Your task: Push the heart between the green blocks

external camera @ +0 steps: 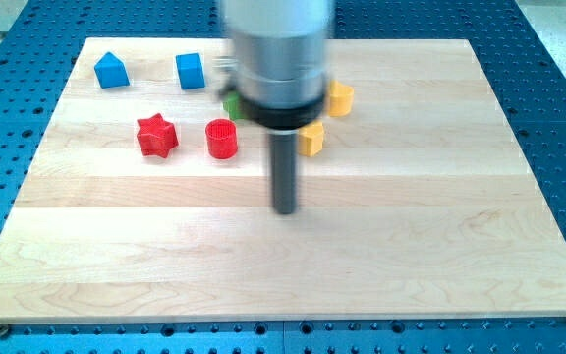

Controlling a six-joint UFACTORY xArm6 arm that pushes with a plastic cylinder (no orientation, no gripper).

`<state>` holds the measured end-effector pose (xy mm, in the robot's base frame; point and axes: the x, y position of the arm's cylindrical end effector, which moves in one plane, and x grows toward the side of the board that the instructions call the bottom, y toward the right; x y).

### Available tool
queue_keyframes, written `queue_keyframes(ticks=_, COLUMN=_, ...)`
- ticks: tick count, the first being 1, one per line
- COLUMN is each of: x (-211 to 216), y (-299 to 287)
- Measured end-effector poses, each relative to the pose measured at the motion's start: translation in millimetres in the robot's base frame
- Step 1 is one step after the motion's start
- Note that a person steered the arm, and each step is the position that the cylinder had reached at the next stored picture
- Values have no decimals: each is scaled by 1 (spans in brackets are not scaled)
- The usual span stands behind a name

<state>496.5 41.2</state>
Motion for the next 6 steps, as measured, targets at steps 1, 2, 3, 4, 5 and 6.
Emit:
queue_keyframes(ticks=1, x=-41, y=57)
queue_keyframes(ticks=2, x=-100, y=62)
queue_keyframes(ticks=3, x=-159, y=66)
queue_keyframes(ticks=4, x=-170, y=40)
queue_keyframes(ticks=5, x=-181, y=25)
queue_keyframes(ticks=6, x=-183, y=9)
